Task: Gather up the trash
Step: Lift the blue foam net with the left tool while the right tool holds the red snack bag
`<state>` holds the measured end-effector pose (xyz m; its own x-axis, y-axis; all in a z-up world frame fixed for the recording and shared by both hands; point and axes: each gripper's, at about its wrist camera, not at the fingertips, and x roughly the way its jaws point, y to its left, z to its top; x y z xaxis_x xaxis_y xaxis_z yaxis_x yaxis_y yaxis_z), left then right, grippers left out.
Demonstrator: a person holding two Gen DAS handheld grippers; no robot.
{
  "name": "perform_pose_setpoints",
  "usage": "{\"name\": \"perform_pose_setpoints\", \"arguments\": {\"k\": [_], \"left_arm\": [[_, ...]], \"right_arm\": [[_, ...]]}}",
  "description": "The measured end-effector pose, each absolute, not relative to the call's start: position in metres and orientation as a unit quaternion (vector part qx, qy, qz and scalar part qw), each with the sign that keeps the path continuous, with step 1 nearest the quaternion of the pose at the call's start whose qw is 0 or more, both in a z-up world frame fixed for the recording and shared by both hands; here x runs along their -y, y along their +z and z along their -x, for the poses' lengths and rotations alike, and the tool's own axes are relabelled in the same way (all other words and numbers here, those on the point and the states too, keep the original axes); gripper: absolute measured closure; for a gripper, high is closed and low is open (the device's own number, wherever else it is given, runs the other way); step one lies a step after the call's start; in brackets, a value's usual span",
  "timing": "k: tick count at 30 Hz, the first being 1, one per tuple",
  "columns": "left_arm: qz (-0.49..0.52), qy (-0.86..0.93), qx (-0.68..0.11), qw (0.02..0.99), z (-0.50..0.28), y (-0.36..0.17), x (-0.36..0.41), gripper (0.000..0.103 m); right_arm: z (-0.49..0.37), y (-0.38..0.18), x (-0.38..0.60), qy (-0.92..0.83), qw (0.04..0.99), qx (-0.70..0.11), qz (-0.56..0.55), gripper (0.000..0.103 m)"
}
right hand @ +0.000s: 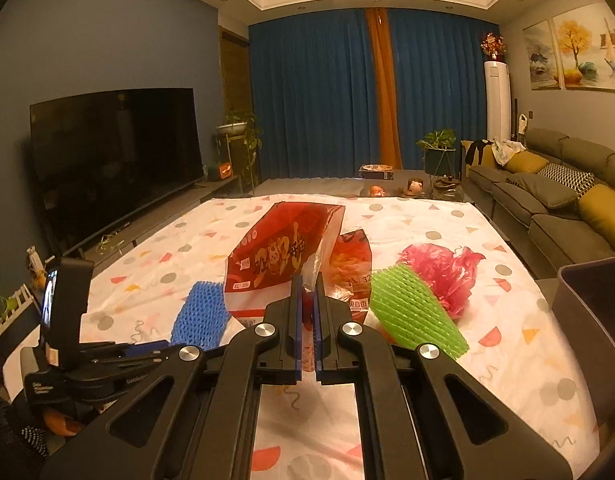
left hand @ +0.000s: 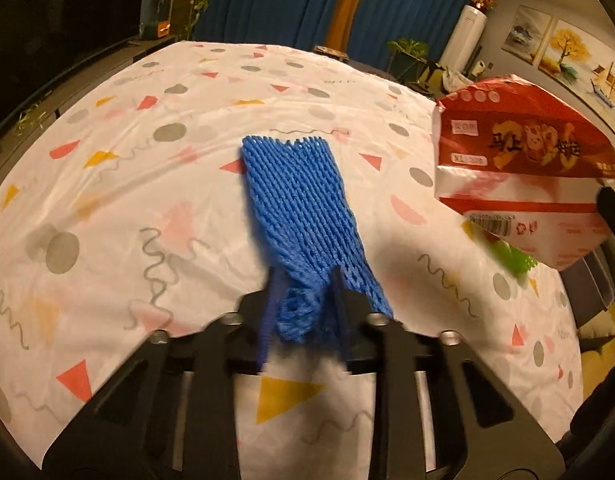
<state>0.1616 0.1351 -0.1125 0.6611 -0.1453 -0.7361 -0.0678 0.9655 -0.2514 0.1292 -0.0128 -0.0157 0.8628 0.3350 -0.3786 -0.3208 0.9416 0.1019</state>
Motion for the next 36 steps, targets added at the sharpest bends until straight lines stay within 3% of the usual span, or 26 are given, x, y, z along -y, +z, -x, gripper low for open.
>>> {"name": "perform_pose_setpoints", "arguments": {"k": [4, 36], "left_arm": [[0.134, -0.017, -0.406, 0.904, -0.161, -0.111, -0.138, 0.096], [0.073, -0.09, -0.27, 0.956, -0.097, -0.008, -0.053, 0.096]], "right_arm": [[-0.122, -0.012, 0.018, 0.169, 0.966, -0.196, -0.021, 0.098], [-0.036, 0.029, 0.094, 0.111, 0.983, -0.135, -0.052, 0.098]]}}
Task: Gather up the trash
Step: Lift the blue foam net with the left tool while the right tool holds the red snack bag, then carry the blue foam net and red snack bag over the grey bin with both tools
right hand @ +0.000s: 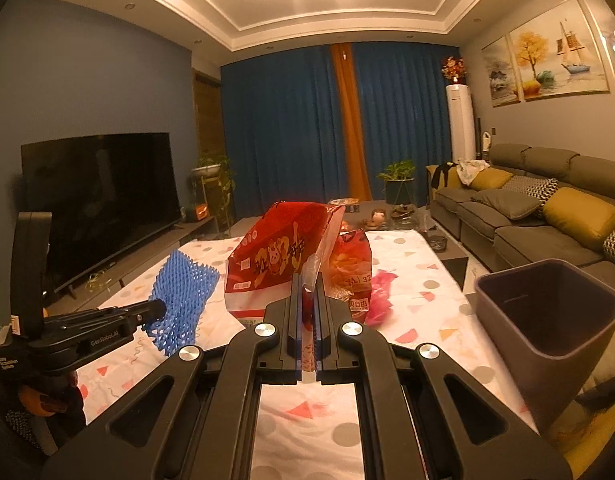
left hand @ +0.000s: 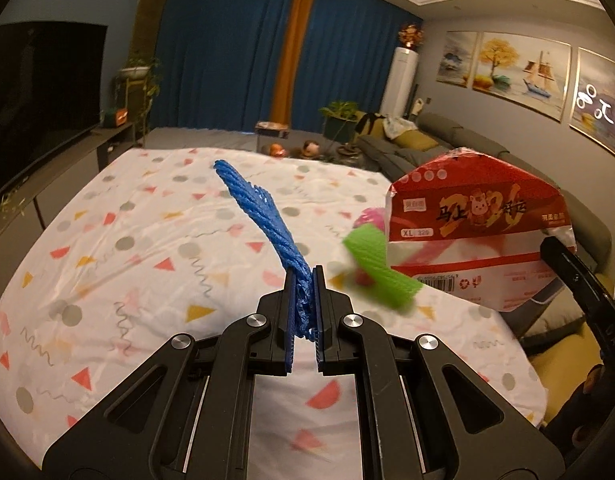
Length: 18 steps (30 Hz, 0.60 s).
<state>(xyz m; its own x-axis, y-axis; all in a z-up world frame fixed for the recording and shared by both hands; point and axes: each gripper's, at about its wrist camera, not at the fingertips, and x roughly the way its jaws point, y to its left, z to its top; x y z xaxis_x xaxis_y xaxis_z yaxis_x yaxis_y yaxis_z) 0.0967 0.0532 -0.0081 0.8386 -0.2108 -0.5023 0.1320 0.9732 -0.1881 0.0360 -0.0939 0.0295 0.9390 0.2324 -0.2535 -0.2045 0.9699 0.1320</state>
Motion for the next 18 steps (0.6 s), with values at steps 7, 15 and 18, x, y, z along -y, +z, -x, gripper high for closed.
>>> {"name": "perform_pose_setpoints", "arguments": {"k": [7, 15, 18], "left_arm": [[0.053, -0.116, -0.261, 0.957, -0.099, -0.001, -0.016, 0.096], [0.033, -0.152, -0.253, 0.955, -0.107, 0.005, 0.024, 0.096], [0.029, -0.165, -0.253, 0.953, -0.114, 0.007, 0.04, 0.096]], "right_arm": [[-0.026, 0.033, 0.121, 0.087, 0.986, -0.126, -0.061, 0.098], [-0.024, 0.03, 0.154, 0.054, 0.988, -0.121, -0.076, 0.098], [-0.024, 0.027, 0.166, 0.04, 0.989, -0.121, -0.081, 0.098]]}}
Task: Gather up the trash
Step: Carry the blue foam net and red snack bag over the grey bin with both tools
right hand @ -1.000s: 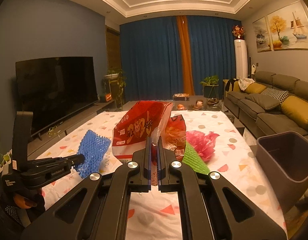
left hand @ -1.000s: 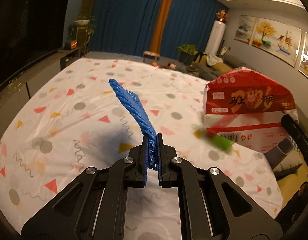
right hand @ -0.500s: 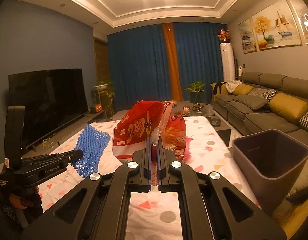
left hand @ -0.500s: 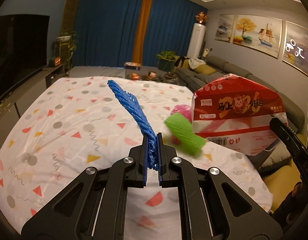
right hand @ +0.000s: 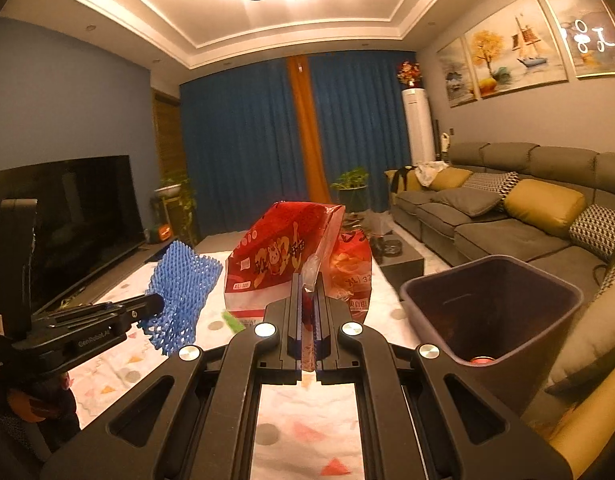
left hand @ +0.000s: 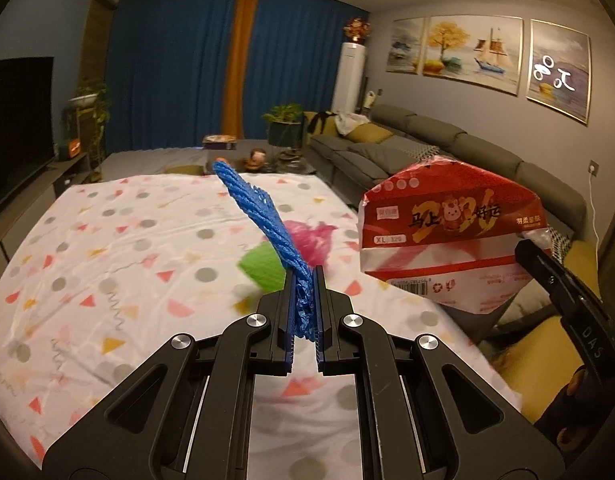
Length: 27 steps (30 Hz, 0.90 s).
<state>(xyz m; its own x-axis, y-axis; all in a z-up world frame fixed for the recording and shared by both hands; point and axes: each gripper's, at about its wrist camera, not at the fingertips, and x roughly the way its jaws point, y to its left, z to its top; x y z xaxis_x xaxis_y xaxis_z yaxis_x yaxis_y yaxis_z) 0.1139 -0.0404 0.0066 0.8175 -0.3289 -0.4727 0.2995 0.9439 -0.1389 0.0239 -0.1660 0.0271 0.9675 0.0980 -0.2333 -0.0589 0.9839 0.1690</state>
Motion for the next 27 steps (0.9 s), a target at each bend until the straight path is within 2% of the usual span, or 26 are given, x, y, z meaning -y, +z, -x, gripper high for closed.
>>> {"name": "perform_pose_setpoints", "arguments": {"k": [15, 27], "left_arm": [[0.005, -0.275, -0.231, 0.933, -0.153, 0.015, 0.16, 0.096], [-0.011, -0.342, -0.237, 0.909, -0.182, -0.002, 0.233, 0.096]], "right_arm": [[-0.04, 0.018, 0.263, -0.105, 0.984, -0.106, -0.098, 0.098], [-0.065, -0.008, 0.291, -0.158, 0.975, -0.129, -0.092, 0.098]]}}
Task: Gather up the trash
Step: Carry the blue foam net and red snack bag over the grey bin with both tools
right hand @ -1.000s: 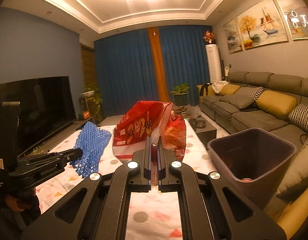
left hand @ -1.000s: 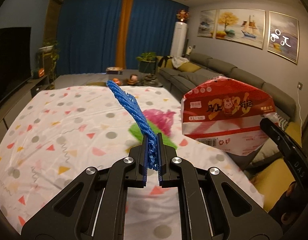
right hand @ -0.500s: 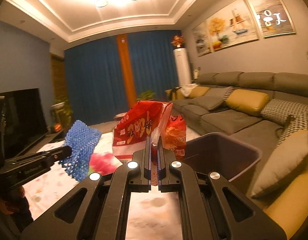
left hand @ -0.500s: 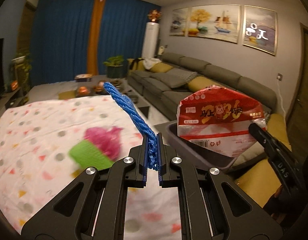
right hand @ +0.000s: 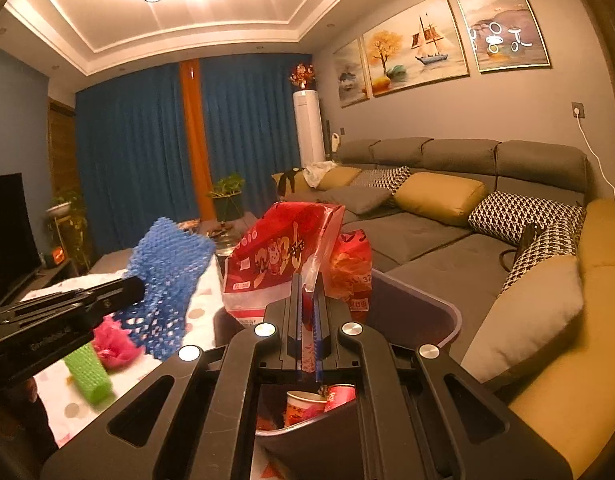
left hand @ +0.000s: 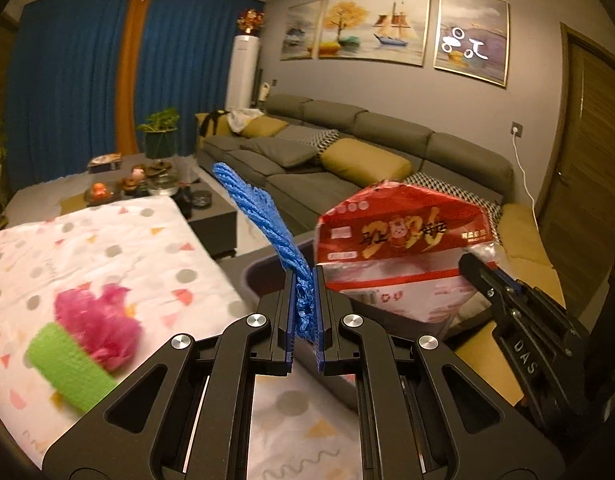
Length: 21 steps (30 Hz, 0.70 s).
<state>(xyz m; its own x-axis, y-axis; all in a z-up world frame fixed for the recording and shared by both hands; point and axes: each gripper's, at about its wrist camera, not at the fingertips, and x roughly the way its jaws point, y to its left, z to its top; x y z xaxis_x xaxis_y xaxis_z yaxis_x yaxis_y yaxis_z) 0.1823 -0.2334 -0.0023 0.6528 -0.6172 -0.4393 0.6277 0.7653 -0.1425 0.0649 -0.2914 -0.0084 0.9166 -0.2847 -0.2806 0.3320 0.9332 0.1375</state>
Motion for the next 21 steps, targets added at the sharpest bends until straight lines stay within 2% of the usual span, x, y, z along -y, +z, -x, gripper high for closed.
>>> {"name": "perform_pose_setpoints", "arguments": {"k": [21], "left_arm": [[-0.02, -0.399, -0.293, 0.869, -0.204, -0.04, 0.286, 0.096]], "right_arm": [[-0.087, -0.026, 0.321, -0.171, 0.965, -0.158, -0.117, 0.098]]}}
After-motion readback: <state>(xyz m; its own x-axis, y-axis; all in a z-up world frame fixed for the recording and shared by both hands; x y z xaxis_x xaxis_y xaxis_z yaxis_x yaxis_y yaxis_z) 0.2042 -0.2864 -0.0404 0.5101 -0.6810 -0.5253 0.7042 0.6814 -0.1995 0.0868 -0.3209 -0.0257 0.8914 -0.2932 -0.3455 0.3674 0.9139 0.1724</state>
